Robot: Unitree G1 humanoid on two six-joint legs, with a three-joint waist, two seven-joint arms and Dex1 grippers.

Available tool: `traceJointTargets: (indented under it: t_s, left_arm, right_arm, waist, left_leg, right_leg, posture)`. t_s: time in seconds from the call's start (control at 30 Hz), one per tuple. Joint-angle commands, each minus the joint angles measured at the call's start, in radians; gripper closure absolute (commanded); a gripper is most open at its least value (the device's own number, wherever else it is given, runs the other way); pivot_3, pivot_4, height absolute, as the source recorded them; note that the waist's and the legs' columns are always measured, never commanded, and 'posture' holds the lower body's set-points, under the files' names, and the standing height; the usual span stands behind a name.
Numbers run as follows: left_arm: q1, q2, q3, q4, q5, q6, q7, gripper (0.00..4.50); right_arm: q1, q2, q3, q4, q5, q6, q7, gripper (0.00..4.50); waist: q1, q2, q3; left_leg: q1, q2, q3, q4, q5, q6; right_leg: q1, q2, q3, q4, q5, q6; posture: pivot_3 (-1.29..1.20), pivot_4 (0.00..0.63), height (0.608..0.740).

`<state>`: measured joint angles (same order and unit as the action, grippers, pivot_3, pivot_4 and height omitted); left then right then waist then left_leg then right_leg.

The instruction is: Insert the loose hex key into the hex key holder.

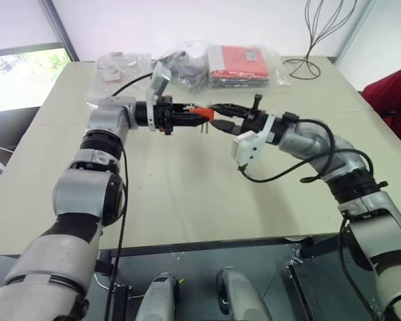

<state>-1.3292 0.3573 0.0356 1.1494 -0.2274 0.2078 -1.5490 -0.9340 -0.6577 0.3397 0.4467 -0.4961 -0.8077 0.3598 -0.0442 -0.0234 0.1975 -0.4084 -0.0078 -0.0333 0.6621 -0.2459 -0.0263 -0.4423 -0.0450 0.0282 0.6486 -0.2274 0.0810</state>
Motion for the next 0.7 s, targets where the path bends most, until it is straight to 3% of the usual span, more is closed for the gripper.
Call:
traceJointTargets:
  t_s: [0.03,0.43,0.67,0.7]
  left_arm:
    - [-0.034,0.007,0.023,-0.015,-0.005,-0.012,0.009,4.46]
    - [-0.032,0.007,0.03,-0.015,-0.005,-0.014,0.038,4.46]
    - [-0.024,0.02,0.05,-0.035,-0.013,-0.015,0.057,4.5]
    - [-0.02,0.027,0.051,-0.039,-0.011,-0.017,0.055,4.5]
  right_arm:
    - [-0.004,-0.003,-0.034,-0.046,0.021,-0.014,-0.002,3.5]
    - [0.0,-0.007,-0.03,-0.053,0.026,-0.021,0.019,3.5]
    - [0.03,-0.029,-0.048,-0.059,0.054,-0.01,0.066,0.14]
    - [0.037,-0.038,-0.052,-0.06,0.051,0.002,0.073,0.06]
  waist:
    - [0.0,0.0,0.0]
    - [0.0,0.0,0.0]
    - [0.0,0.0,0.0]
    - [0.0,0.0,0.0]
  left_leg:
    - [0.0,0.0,0.0,0.0,0.0,0.0]
    - [0.0,0.0,0.0,0.001,0.0,0.0]
    - [0.0,0.0,0.0,0.001,0.0,0.0]
    - [0.0,0.0,0.0,0.001,0.0,0.0]
  right_leg:
    - [0.0,0.0,0.0,0.0,0.0,0.0]
    - [0.0,0.0,0.0,0.001,0.0,0.0]
    - [0.0,0.0,0.0,0.001,0.0,0.0]
    - [0.0,0.0,0.0,0.001,0.0,0.0]
  posture:
    - [0.0,0.15,0.74]
    - [0.0,0.15,0.74]
    - [0.0,0.15,0.74]
    - [0.0,0.15,0.74]
